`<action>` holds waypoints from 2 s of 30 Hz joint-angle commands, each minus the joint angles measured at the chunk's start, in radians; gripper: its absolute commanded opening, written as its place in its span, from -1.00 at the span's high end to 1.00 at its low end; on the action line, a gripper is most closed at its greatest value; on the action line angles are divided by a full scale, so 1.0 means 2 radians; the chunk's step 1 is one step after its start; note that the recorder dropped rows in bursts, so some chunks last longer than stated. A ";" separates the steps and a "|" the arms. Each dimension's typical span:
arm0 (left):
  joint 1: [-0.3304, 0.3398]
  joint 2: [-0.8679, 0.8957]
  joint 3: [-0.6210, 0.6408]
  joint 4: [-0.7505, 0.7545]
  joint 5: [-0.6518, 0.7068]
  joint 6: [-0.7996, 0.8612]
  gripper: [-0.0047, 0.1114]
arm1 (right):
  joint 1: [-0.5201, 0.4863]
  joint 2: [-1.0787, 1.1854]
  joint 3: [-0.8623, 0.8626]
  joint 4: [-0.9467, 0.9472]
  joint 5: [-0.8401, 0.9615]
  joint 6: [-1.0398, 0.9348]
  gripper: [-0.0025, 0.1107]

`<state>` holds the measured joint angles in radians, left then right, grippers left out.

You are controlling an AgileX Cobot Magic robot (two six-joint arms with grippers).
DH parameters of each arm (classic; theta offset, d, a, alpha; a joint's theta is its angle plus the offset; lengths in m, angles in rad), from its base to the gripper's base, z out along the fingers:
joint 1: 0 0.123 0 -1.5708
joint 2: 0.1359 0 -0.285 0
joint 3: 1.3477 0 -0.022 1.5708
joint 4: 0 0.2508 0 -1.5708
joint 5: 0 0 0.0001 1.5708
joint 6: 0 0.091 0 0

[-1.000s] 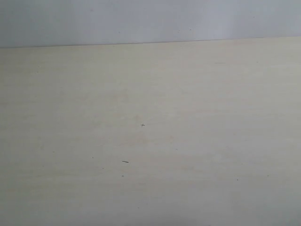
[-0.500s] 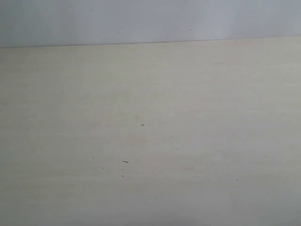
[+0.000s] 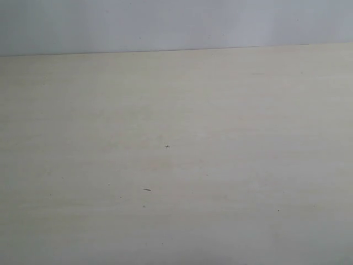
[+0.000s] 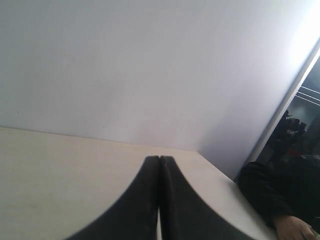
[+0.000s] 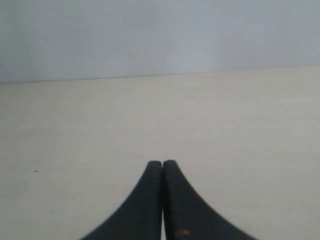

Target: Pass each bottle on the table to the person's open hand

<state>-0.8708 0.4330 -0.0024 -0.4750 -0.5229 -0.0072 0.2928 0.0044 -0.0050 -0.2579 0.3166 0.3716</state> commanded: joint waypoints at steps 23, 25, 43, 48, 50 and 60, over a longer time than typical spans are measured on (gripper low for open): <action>0.286 -0.216 0.001 0.097 0.448 0.185 0.92 | 0.002 -0.002 0.002 -0.001 -0.004 -0.003 0.96; 0.290 -0.216 0.001 0.092 0.451 0.185 0.92 | 0.002 -0.002 0.002 -0.001 -0.004 -0.003 0.96; 0.303 -0.216 0.001 0.090 0.451 0.185 0.92 | 0.002 -0.002 0.002 -0.001 -0.004 -0.003 0.96; 0.303 -0.216 0.001 0.090 0.451 0.185 0.92 | 0.002 -0.002 0.002 -0.001 -0.004 -0.003 0.96; 0.303 -0.216 0.001 0.090 0.451 0.185 0.92 | 0.002 -0.002 0.002 -0.001 -0.004 -0.003 0.96; 0.303 -0.216 0.001 0.090 0.451 0.185 0.92 | 0.002 -0.002 0.002 -0.001 -0.004 -0.003 0.96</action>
<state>-0.2660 0.0058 0.0004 -0.2888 0.3807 0.3627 0.2928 0.0044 -0.0050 -0.2579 0.3166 0.3716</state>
